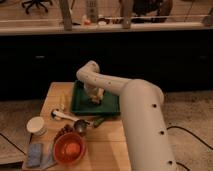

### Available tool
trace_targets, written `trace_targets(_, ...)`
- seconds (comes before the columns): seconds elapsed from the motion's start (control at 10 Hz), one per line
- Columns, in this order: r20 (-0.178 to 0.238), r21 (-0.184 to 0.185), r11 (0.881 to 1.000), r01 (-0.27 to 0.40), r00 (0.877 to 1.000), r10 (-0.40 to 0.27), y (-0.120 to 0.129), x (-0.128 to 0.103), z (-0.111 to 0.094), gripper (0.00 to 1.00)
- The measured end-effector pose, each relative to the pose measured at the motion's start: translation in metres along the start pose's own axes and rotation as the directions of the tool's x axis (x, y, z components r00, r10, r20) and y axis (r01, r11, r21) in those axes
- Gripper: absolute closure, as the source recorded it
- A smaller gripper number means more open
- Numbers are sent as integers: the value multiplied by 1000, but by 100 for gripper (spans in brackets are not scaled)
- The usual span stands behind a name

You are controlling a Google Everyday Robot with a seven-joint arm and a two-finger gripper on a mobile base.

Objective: Wipe tray with eraser

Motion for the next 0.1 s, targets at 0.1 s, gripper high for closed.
trace_targets(0.1, 0, 0, 1000, 0, 1000, 0, 0, 0, 0, 97)
